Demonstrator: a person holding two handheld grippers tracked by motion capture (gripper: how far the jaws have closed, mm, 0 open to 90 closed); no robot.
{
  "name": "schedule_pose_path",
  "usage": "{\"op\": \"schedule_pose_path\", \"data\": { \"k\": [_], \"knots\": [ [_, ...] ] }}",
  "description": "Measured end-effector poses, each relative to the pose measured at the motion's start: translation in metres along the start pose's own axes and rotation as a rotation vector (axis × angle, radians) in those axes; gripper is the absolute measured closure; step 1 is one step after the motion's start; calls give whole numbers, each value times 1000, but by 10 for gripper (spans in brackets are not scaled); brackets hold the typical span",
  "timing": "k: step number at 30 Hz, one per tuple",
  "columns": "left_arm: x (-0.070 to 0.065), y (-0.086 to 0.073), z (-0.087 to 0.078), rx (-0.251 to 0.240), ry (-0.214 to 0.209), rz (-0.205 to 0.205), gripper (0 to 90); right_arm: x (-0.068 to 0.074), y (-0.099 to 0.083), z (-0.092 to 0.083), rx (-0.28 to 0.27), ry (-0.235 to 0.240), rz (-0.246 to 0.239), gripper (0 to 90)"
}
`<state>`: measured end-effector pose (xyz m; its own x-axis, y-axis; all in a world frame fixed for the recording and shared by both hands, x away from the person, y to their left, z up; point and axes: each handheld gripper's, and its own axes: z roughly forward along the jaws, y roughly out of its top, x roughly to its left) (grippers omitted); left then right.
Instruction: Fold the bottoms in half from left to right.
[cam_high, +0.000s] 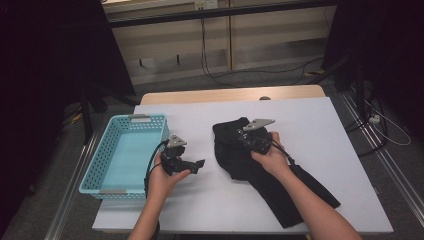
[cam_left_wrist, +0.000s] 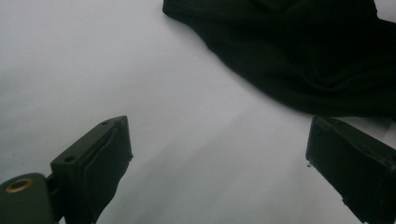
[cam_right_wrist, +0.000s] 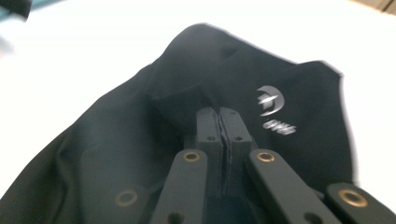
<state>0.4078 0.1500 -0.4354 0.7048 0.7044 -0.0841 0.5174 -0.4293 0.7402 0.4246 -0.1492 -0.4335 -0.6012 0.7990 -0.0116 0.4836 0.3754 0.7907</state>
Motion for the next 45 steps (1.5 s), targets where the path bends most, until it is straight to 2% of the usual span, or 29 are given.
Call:
{"op": "schedule_pose_path", "data": {
  "k": [3, 7, 8, 9, 11, 12, 14, 15, 16, 18, 21, 23, 24, 25, 27, 28, 31, 33, 37, 41, 42, 45],
  "knots": [
    [0, 0, 0, -2, -1, -5, 70, -15, 7, -5, -25, -40, 31, 886],
    [0, 0, 1, -7, -3, -11, 71, -38, 12, -4, -77, -106, 105, 884],
    [0, 0, 1, -7, -3, -11, 70, -38, 12, -4, -77, -106, 105, 884],
    [0, 0, 1, -7, -2, -10, 71, -49, 12, -1, -99, -140, 144, 831],
    [0, 0, 3, -9, -6, -17, 71, -55, 11, 3, -104, -172, 171, 633],
    [0, 0, 3, -10, -8, -20, 71, -56, 10, 4, -88, -182, 170, 628],
    [1, 0, 3, -6, -8, -13, 70, -57, 8, 4, -78, -163, 187, 569],
    [1, 0, 3, -6, -8, -13, 70, -57, 8, 4, -78, -163, 187, 569],
    [1, 1, 4, -9, -6, -17, 70, -56, 7, 3, -58, -151, 193, 526],
    [0, 2, 5, -3, -14, -15, 70, -53, 6, -2, -57, -135, 183, 499],
    [0, 3, 6, -1, -11, -7, 70, -47, 2, -13, -39, -118, 156, 416],
    [-2, 5, 9, -5, -13, -18, 70, -43, -3, -23, -50, -88, 158, 402],
    [-2, 5, 9, -5, -13, -18, 70, -43, -3, -23, -50, -88, 158, 402],
    [-2, 6, 11, -3, -16, -17, 70, -39, -8, -33, -47, -75, 152, 360],
    [-3, 8, 13, -7, -16, -23, 71, -35, -14, -44, -39, -81, 117, 340],
    [-3, 9, 14, -4, -8, -13, 71, -34, -18, -48, -31, -86, 104, 325],
    [-3, 11, 17, 2, -16, -20, 80, -31, -25, -57, -24, -80, 104, 290],
    [-4, 14, 23, 7, -7, -21, 89, -29, -37, -68, -19, -66, 111, 256],
    [-5, 19, 31, 20, -1, -16, 105, -29, -51, -78, 7, -81, 108, 228],
    [-6, 24, 37, 29, -2, -1, 106, -31, -63, -87, 19, -97, 113, 215],
    [-7, 29, 40, 29, 1, 20, 108, -32, -66, -88, 21, -98, 121, 206],
    [-6, 34, 41, 34, 5, 41, 120, -33, -71, -93, 22, -103, 125, 193]
  ]
}}
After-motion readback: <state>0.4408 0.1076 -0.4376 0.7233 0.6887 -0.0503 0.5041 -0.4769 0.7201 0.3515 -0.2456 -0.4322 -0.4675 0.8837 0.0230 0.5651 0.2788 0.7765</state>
